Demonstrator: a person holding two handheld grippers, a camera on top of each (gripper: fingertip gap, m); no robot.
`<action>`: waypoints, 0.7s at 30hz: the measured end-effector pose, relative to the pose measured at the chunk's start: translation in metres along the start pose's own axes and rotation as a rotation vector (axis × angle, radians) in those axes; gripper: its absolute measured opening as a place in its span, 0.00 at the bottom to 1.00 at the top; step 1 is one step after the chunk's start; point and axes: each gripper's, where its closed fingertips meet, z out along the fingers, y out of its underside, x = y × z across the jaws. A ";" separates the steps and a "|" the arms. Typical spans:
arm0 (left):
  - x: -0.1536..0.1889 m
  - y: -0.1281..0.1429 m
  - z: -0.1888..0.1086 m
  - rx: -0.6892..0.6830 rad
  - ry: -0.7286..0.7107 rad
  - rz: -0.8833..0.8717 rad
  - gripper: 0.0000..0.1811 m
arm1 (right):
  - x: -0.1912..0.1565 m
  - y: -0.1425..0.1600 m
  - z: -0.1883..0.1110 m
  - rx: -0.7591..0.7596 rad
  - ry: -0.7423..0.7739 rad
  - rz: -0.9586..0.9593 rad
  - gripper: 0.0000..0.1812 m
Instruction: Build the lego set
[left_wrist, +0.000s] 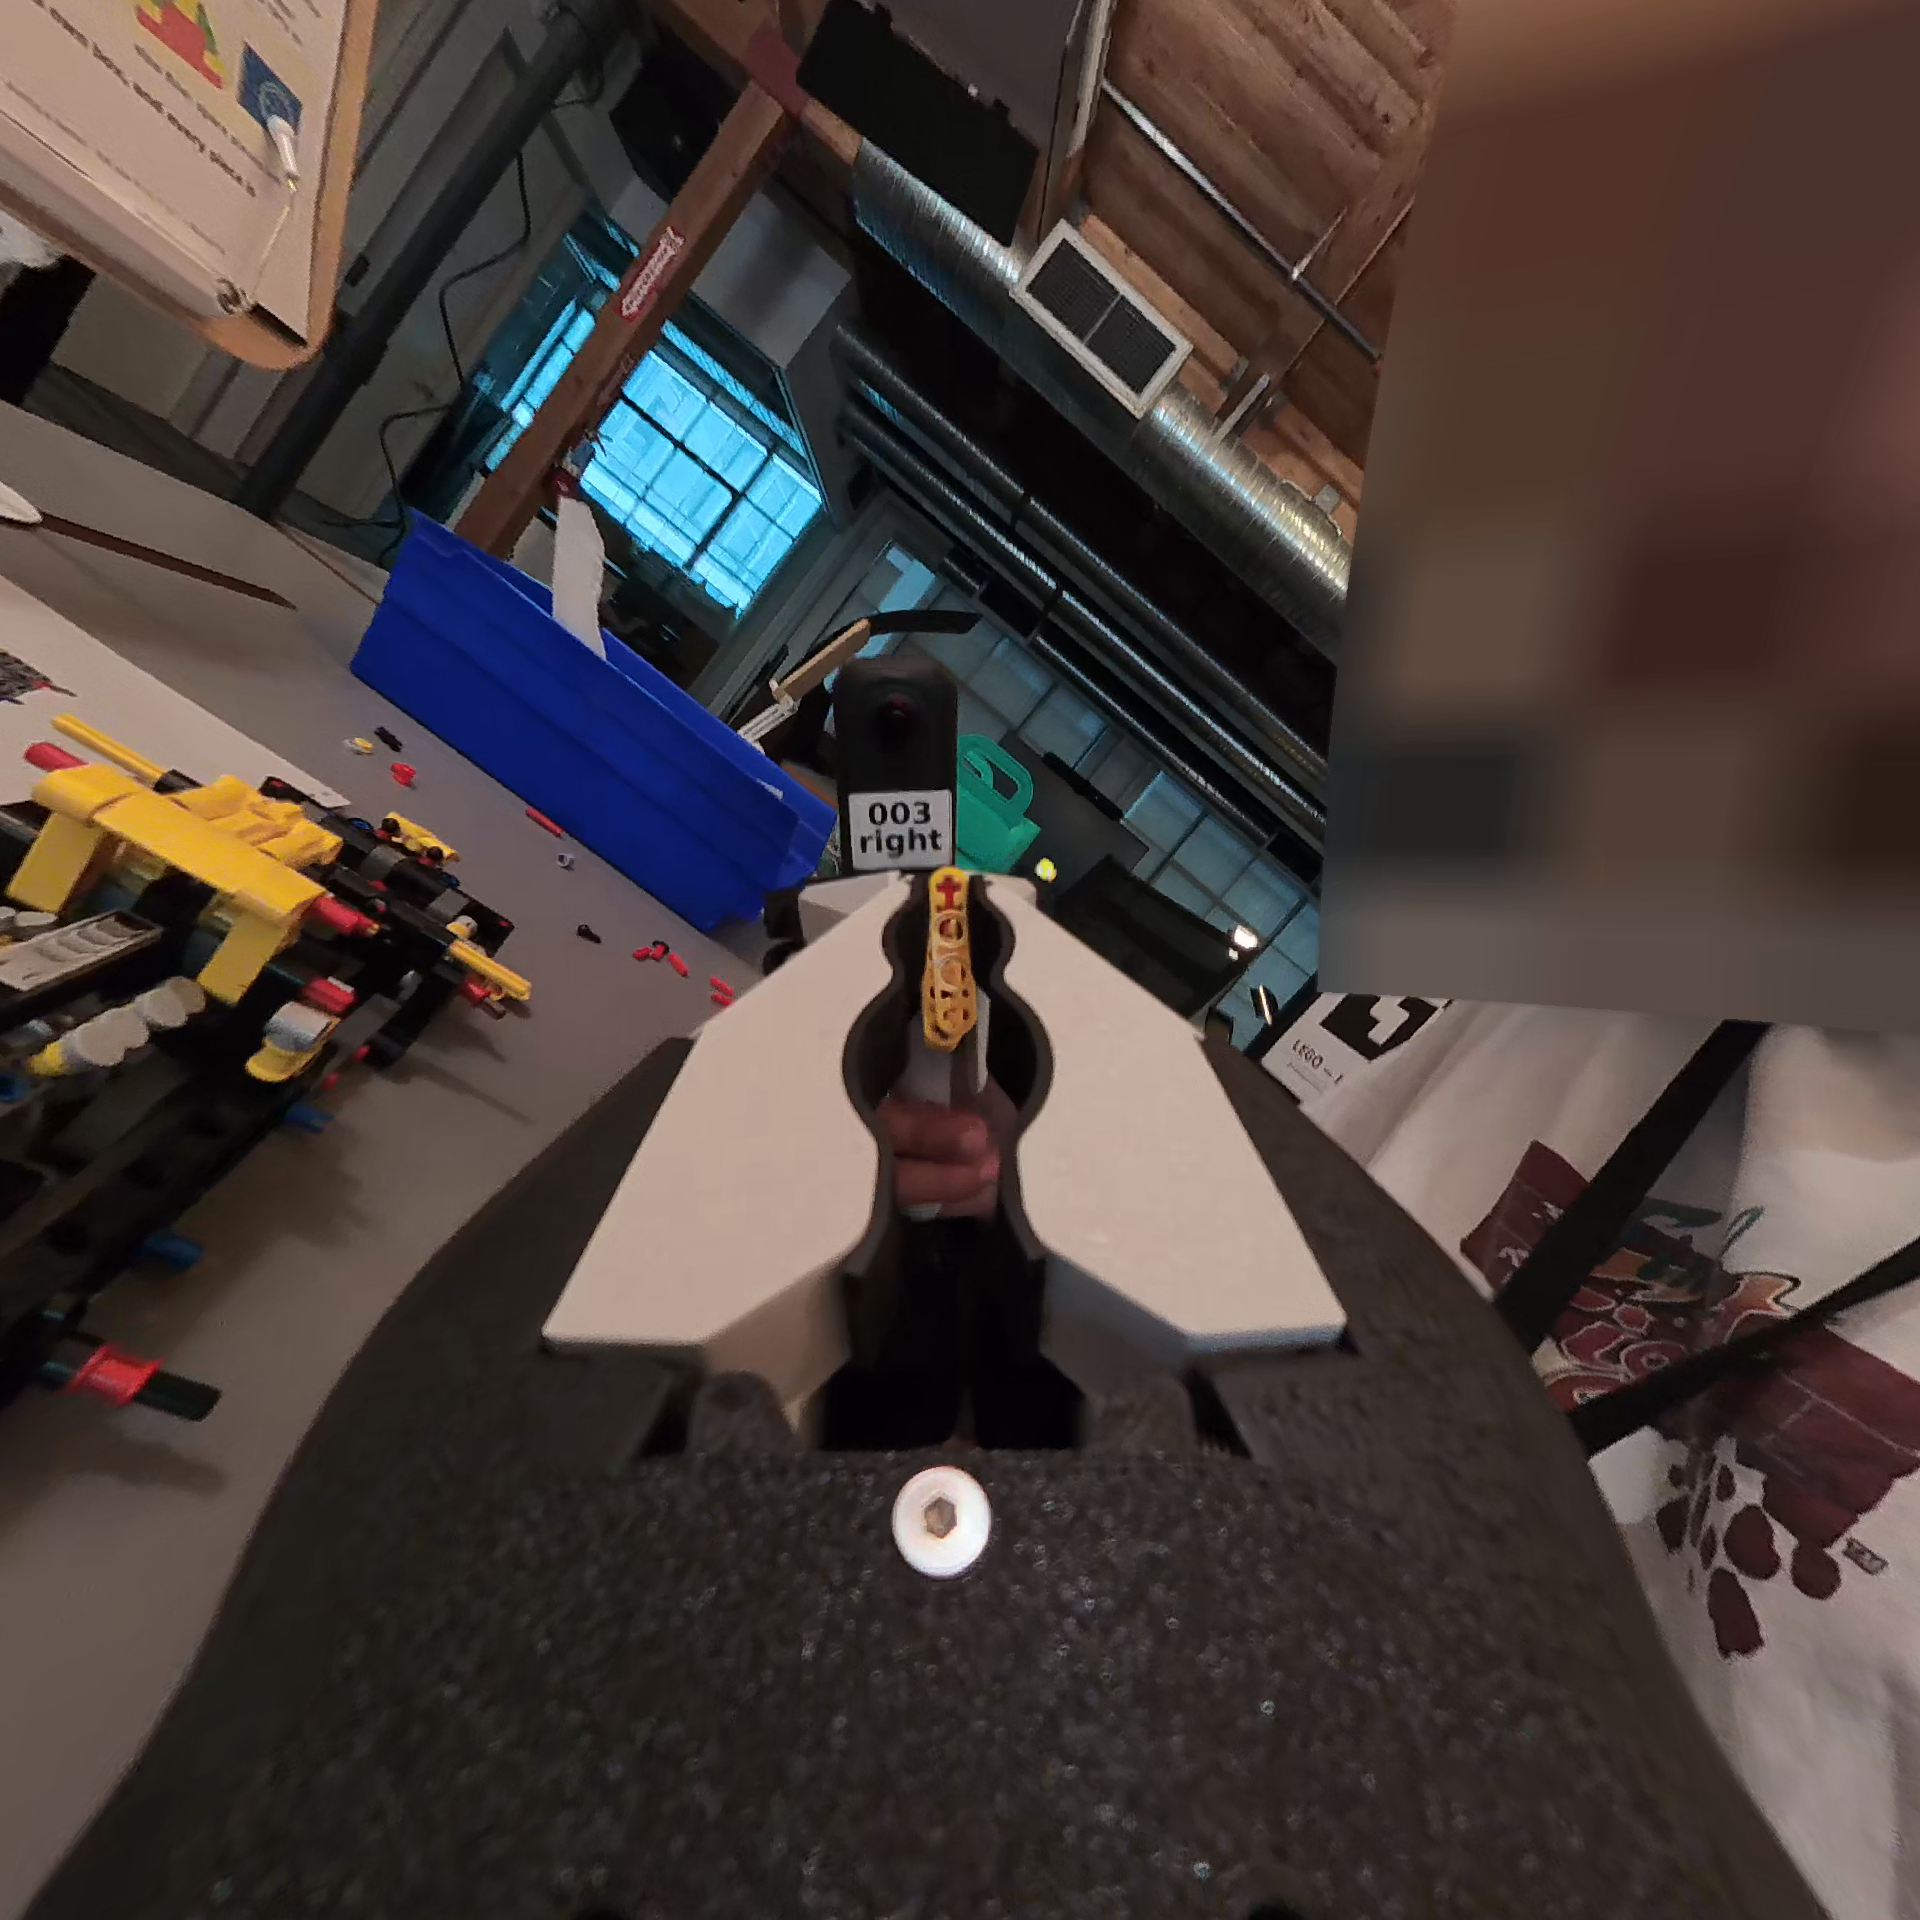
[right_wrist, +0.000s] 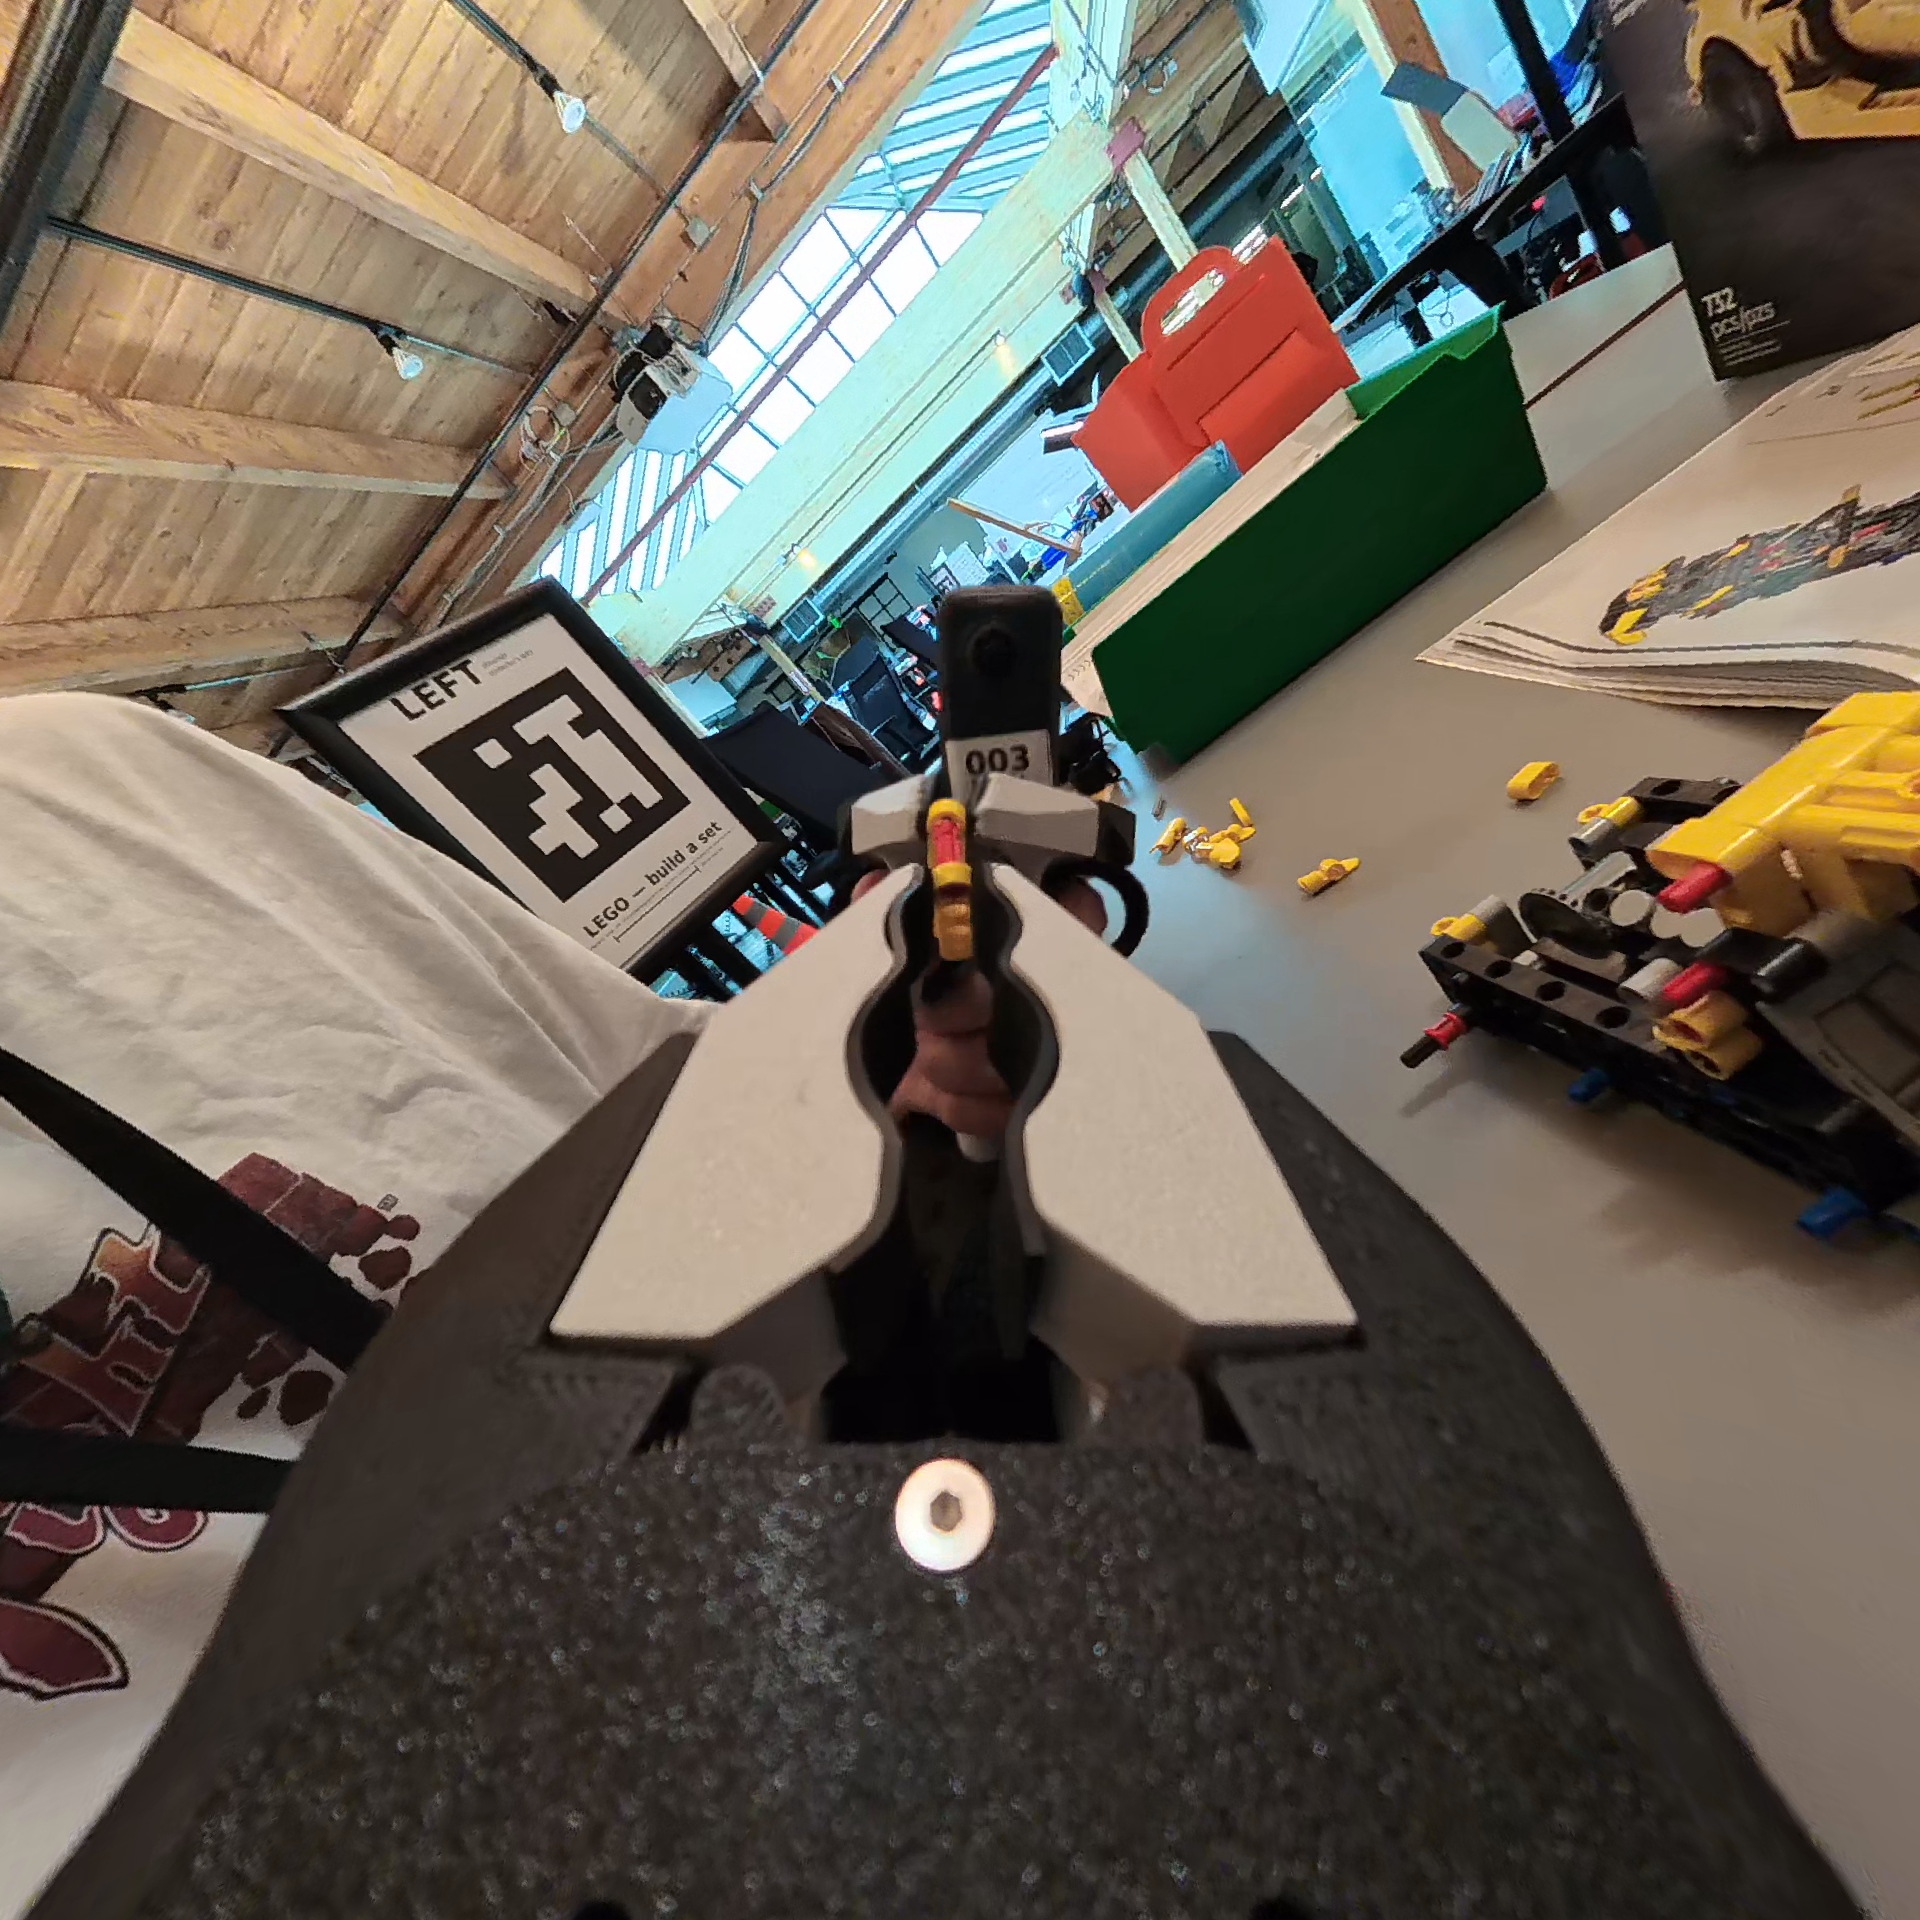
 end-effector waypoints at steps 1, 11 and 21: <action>0.000 0.002 0.000 -0.028 0.000 0.017 0.04 | 0.000 0.001 -0.001 -0.005 -0.002 0.008 0.03; -0.001 0.016 -0.012 -0.209 0.041 0.038 0.04 | 0.003 0.018 0.003 -0.098 0.022 -0.023 0.03; -0.007 0.008 -0.008 -0.129 0.002 0.039 0.04 | 0.009 0.012 0.005 -0.063 0.048 -0.016 0.03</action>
